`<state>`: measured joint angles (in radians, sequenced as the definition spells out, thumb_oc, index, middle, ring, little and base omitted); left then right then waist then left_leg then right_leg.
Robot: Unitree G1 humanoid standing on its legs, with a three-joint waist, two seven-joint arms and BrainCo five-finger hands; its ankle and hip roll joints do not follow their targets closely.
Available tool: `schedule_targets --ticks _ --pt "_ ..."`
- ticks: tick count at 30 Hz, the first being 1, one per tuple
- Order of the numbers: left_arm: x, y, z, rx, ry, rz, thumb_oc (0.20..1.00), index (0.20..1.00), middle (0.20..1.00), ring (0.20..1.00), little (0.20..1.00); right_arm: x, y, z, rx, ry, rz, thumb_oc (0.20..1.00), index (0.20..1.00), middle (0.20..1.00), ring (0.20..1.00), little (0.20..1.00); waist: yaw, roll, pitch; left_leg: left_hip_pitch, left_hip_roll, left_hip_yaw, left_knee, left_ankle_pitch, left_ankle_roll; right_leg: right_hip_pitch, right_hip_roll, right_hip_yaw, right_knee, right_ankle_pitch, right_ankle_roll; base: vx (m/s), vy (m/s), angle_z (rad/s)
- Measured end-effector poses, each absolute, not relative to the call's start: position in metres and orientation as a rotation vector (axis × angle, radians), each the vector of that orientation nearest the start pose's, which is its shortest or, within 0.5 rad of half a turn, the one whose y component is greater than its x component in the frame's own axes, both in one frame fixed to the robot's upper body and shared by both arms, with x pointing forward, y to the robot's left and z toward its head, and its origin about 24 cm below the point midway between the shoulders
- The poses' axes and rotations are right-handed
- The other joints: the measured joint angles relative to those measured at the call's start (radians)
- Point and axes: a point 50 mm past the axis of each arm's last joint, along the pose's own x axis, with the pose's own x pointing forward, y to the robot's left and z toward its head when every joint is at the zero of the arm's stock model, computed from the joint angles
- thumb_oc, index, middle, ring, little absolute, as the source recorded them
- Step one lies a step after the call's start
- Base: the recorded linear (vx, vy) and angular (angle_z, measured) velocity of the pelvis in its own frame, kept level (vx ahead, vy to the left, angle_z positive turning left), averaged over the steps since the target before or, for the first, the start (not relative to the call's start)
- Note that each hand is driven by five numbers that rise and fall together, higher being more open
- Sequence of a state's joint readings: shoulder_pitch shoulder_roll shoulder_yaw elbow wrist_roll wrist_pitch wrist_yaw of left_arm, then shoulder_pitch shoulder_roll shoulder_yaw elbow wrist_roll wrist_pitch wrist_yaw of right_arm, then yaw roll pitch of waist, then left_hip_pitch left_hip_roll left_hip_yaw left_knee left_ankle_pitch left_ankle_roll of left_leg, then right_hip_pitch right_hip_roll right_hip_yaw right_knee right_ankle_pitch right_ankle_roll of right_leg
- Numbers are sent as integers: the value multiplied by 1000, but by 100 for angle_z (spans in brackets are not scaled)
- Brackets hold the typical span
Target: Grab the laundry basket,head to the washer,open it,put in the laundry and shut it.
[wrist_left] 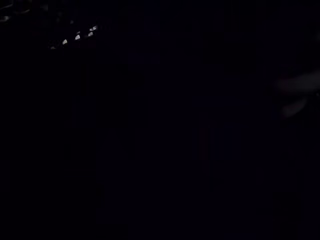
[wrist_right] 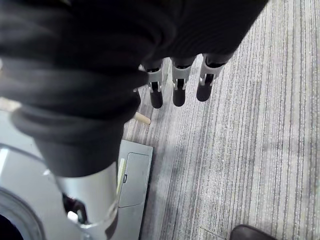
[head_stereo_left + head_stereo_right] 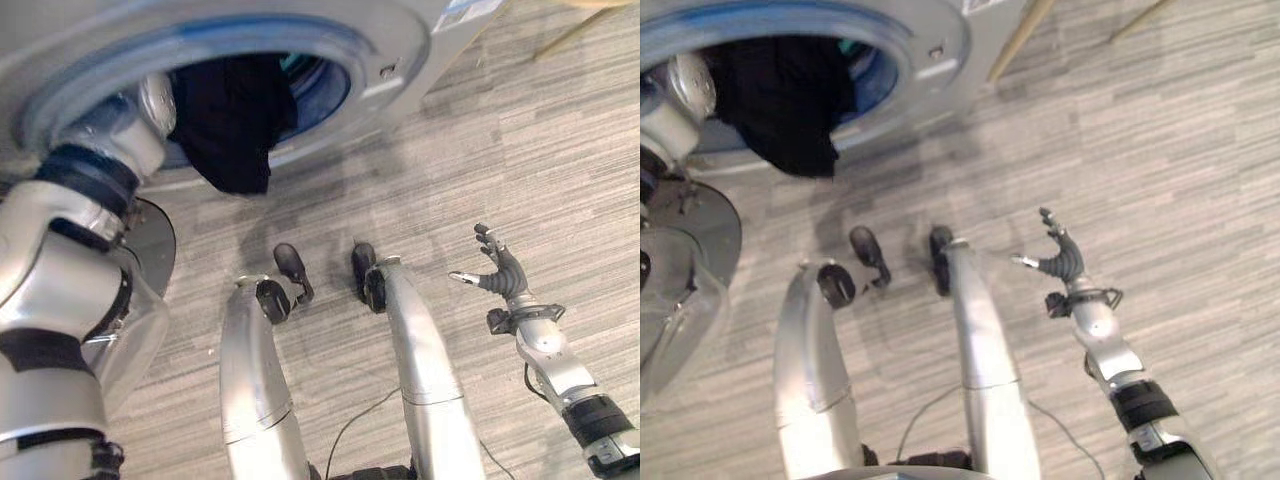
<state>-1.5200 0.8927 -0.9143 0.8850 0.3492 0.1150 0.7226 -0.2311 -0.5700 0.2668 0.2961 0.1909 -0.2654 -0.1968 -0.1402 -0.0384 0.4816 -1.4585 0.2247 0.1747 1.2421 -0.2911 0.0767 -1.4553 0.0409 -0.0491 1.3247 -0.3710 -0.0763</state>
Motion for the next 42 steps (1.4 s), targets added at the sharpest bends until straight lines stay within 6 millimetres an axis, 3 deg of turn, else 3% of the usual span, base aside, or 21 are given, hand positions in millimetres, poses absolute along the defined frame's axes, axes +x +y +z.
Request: schedule_targets --ticks 1,5,10,13,16,18,20,25,28,30,33,34,35,39,40,41,42 --pt "367 238 386 1515 -829 909 1000 1000 1000 1000 1000 290 -214 70 -379 -166 31 1000 1000 1000 1000 1000 -1 0 0 -12 2 -2 5 -3 2 -11 1 -1 2 0 0 16 -19 -6" --pt "367 236 390 1480 -825 896 1000 1000 1000 1000 1000 289 -213 68 -378 -160 35 1000 1000 1000 1000 1000 -12 -1 0 -25 0 -3 12 -5 6 -18 -1 -4 3 -1 -1 3 -5 -1" --pt "384 237 362 1284 -652 694 1000 1000 1000 1000 1000 292 -212 70 -379 -159 34 1000 1000 1000 1000 1000 -19 -1 -1 -18 -5 -8 24 -11 12 -5 -6 -5 11 -1 0 0 0 0" --pt "386 239 358 1224 -614 648 1000 1000 1000 1000 1000 293 -213 69 -381 -143 34 1000 1000 1000 1000 1000 -22 -1 -1 -8 -9 -9 20 -8 9 7 -10 -7 11 -1 0 -4 -37 3" --pt "383 240 348 1053 -620 579 1000 1000 1000 1000 1000 293 -207 64 -365 -127 40 1000 1000 1000 1000 1000 -22 -2 -8 27 -21 -12 1 -7 11 40 -19 -8 4 -4 -4 -12 -31 11" --pt "377 236 332 963 -657 528 1000 1000 1000 1000 1000 294 -205 61 -359 -107 40 1000 1000 1000 1000 1000 -12 -1 -28 36 -35 -14 -22 1 0 47 -28 -11 -6 -11 -7 -22 -16 19" --pt "371 235 299 877 -648 465 1000 1000 1000 1000 1000 294 -204 57 -342 -91 25 1000 1000 1000 1000 1000 -1 0 -43 45 -43 -21 -32 5 -7 56 -35 -18 -9 -17 -14 -18 -4 14" --pt "368 236 231 856 -500 389 1000 1000 1000 1000 1000 294 -203 55 -373 -78 15 1000 1000 1000 1000 1000 28 1 -49 61 -48 -23 -53 12 -14 70 -39 -22 -23 -21 -22 -16 24 7" --pt "367 233 202 924 -427 325 1000 1000 1000 1000 1000 297 -207 58 -378 -75 -4 1000 1000 1000 1000 1000 39 2 -49 72 -59 -26 -59 13 -15 84 -46 -24 -26 -21 -23 -23 62 6" --pt "372 230 183 1072 -344 259 1000 1000 1000 1000 1000 306 -212 64 -416 -75 -32 1000 1000 1000 1000 1000 37 8 -55 73 -63 -23 -68 13 -14 84 -49 -21 -34 -20 -22 -15 41 1" --pt "380 226 188 1185 -335 234 1000 1000 1000 1000 1000 312 -213 72 -430 -96 -43 1000 1000 1000 1000 1000 41 7 -56 65 -65 -22 -68 14 -11 77 -52 -21 -34 -20 -22 -4 11 1" --pt "392 226 193 1333 -286 221 1000 1000 1000 1000 1000 314 -214 75 -444 -104 -38 1000 1000 1000 1000 1000 42 7 -76 40 -66 -21 -67 16 -8 51 -52 -21 -32 -21 -23 0 0 0" --pt "394 227 198 1356 -276 229 1000 1000 1000 1000 1000 315 -214 77 -445 -110 -36 1000 1000 1000 1000 1000 37 7 -84 28 -66 -21 -66 18 -6 39 -54 -21 -30 -19 -20 0 0 0" --pt "409 219 231 1552 -270 252 1000 1000 1000 1000 1000 315 -225 84 -494 -115 -32 1000 1000 1000 1000 1000 30 7 -84 -9 -66 -22 -49 18 -5 3 -56 -22 -16 -18 -18 -2 8 -1" --pt "413 216 243 1614 -273 257 354 354 354 354 354 315 -227 84 -498 -107 -23 1000 1000 1000 1000 1000 21 6 -84 -22 -65 -22 -46 19 -4 -9 -55 -22 -16 -16 -15 -7 21 -6" --pt "414 215 248 1638 -275 260 200 200 200 200 200 314 -228 84 -498 -101 -18 1000 1000 1000 1000 1000 7 6 -83 -28 -63 -22 -39 18 -4 -13 -53 -22 -16 -17 -15 1 9 -7" --pt "414 213 249 1649 -277 252 200 200 200 200 200 314 -228 83 -491 -97 -19 1000 1000 1000 1000 1000 2 6 -83 -29 -62 -21 -39 17 -4 -13 -52 -22 -16 -17 -14 5 -2 -7"
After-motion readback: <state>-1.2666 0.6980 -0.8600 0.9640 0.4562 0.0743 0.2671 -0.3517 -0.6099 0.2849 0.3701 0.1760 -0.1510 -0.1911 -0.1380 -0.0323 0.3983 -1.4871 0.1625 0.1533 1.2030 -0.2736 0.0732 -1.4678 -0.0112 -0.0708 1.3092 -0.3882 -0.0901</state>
